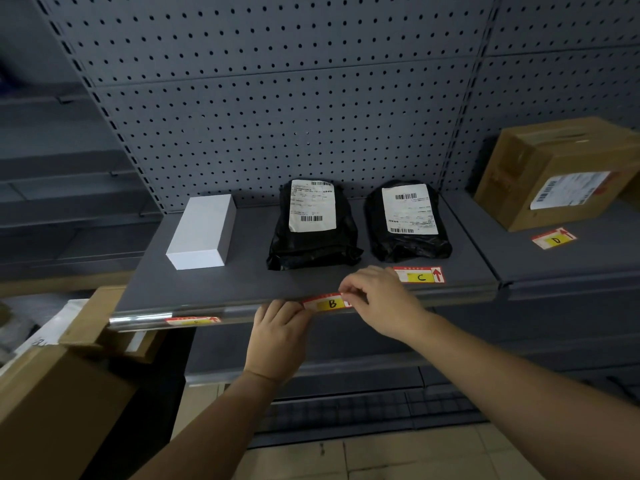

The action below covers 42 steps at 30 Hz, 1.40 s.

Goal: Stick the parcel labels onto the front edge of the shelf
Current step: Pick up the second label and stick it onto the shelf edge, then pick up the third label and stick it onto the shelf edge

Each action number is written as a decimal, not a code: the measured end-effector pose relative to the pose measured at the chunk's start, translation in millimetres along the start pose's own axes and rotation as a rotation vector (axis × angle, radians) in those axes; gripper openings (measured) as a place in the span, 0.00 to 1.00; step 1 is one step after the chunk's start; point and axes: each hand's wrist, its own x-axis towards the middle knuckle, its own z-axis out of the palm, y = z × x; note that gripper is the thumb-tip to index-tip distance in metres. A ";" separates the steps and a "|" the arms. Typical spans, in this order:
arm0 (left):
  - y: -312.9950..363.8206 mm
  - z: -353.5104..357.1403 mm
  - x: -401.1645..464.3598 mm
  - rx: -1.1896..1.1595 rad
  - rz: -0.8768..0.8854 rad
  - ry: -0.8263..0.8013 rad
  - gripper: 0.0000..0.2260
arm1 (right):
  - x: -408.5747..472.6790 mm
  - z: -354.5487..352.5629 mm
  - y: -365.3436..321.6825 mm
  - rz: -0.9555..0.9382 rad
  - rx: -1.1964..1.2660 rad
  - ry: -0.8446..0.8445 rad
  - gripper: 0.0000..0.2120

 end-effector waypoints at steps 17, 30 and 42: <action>2.2 -10.6 1.4 -0.041 -0.050 -0.059 0.08 | -11.8 12.4 -3.1 0.032 -0.053 0.068 0.04; 41.2 -6.2 42.0 -0.097 -0.144 0.018 0.02 | -49.3 -31.5 54.4 0.217 0.012 0.273 0.03; 150.5 49.8 148.1 -0.171 -0.698 -0.444 0.08 | -56.2 -83.1 154.2 0.372 0.152 0.056 0.08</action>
